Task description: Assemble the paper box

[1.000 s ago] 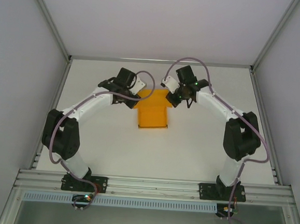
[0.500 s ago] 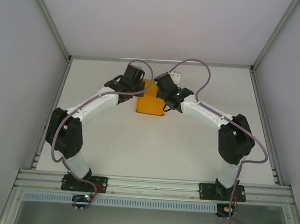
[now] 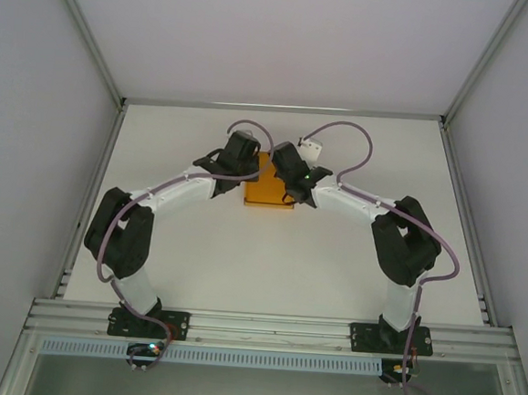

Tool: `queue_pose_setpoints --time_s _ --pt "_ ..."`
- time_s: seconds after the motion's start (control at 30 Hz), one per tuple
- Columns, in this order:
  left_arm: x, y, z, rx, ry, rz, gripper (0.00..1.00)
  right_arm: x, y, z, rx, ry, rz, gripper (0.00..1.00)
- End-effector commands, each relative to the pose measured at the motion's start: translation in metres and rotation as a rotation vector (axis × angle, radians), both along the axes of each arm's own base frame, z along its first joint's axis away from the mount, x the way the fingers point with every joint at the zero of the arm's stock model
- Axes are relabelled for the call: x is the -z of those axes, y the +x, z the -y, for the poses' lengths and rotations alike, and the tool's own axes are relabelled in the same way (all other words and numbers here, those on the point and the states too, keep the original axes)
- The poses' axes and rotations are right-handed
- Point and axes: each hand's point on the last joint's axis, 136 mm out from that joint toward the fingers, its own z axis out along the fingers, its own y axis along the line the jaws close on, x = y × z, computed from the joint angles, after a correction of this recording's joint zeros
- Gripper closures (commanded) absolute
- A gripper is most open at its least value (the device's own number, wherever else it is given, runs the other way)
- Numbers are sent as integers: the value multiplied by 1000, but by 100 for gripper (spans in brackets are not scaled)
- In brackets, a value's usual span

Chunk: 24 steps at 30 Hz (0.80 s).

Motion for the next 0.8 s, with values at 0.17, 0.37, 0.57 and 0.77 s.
queue_pose_setpoints --time_s 0.17,0.37,0.57,0.77 --pt "37 -18 -8 4 -10 0 95 27 -16 23 -14 -131 44 99" --pt "42 -39 -9 14 -100 13 92 38 -31 24 -71 -183 39 100" --pt "59 -52 1 45 -129 -26 91 57 -45 20 -132 -224 20 100" --pt "80 -72 -4 59 -89 -77 90 89 -69 31 -174 -286 -36 100"
